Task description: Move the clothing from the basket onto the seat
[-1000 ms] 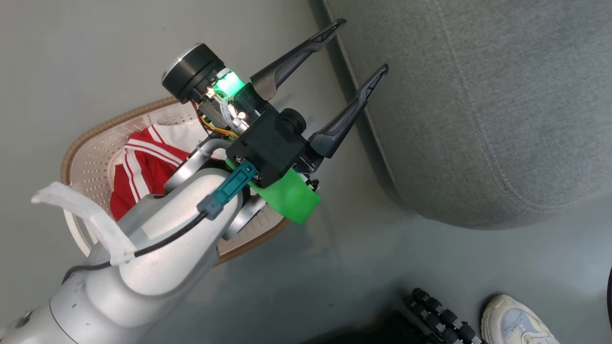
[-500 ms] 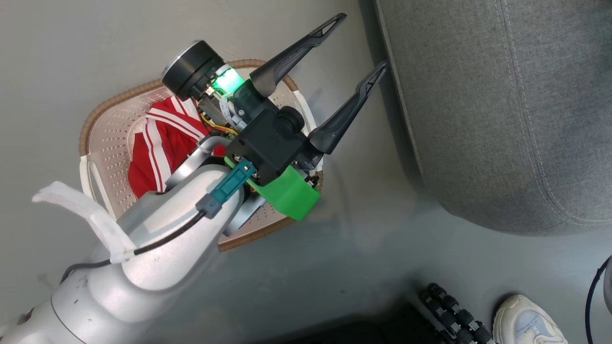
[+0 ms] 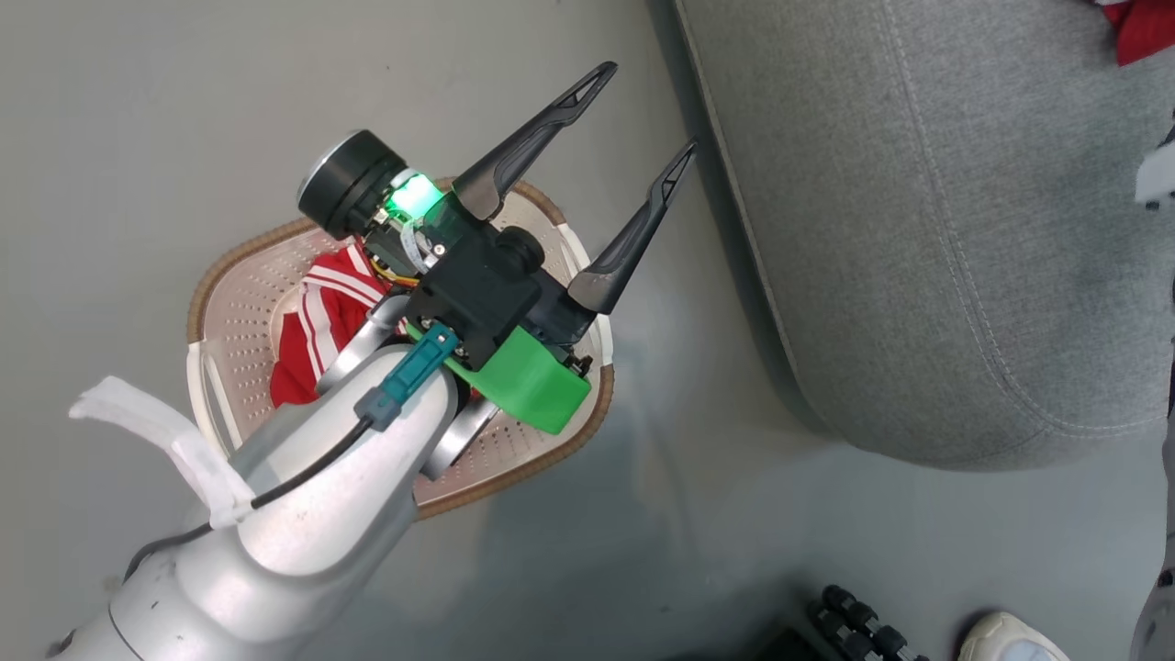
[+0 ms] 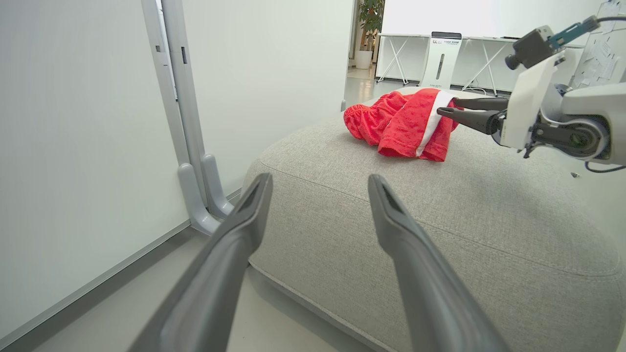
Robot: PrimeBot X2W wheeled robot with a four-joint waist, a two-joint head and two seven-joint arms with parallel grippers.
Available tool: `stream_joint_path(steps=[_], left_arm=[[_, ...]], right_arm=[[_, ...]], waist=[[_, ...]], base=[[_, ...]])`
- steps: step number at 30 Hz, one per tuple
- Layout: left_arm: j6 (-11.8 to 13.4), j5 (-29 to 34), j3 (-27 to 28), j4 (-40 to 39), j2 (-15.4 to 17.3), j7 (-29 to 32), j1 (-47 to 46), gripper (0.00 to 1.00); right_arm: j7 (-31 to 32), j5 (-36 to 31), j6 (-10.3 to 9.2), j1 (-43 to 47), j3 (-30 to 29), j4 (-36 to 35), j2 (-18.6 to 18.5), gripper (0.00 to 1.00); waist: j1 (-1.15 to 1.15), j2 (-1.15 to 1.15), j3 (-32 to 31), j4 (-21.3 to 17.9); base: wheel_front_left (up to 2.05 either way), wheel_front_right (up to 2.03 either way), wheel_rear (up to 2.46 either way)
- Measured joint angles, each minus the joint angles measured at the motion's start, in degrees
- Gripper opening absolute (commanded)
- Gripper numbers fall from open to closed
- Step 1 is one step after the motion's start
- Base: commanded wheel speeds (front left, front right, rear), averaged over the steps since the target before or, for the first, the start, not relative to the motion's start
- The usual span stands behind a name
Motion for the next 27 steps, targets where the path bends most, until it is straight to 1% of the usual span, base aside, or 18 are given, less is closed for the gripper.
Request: stream_joint_path(steps=[8, 10, 13, 19, 27], left_arm=[[2.19, -2.23, 2.80, 0.66, -0.37, -0.68, 5.61, 1.00], [2.76, -2.65, 3.80, 0.69, -0.26, -0.82, 7.11, 1.00], [3.70, -3.05, 6.36, -0.07, 0.00, -0.85, 10.01, 1.00], [4.58, -3.31, 11.68, -1.05, 0.22, -0.91, 15.85, 1.00], [4.78, -3.34, 19.46, -1.15, -0.35, -0.91, 22.47, 1.00]], right_arm=[[0.00, 1.56, 0.00, 13.29, 1.10, -7.60, 1.71, 1.00], [0.00, 1.60, 0.00, 15.81, 2.10, -10.22, 2.49, 1.00], [0.00, 1.72, 0.00, 19.90, 4.19, -14.73, 4.59, 1.00], [0.00, 2.47, 0.00, 25.02, 8.94, -21.39, 7.09, 1.00], [0.00, 2.60, 0.00, 28.63, 15.99, -25.44, 8.64, 1.00]], waist=[[-0.01, 0.00, -6.51, 0.71], [0.00, 0.00, -8.03, 1.06], [-0.01, 0.00, -10.40, 1.80], [-0.01, 0.00, -14.15, 4.03], [-0.01, 0.00, -18.43, 8.16]], base=[[0.00, 0.00, 0.00], [0.00, 0.00, 0.00], [0.00, 0.00, 0.00], [0.00, 0.00, 0.00], [0.00, 0.00, 0.00]])
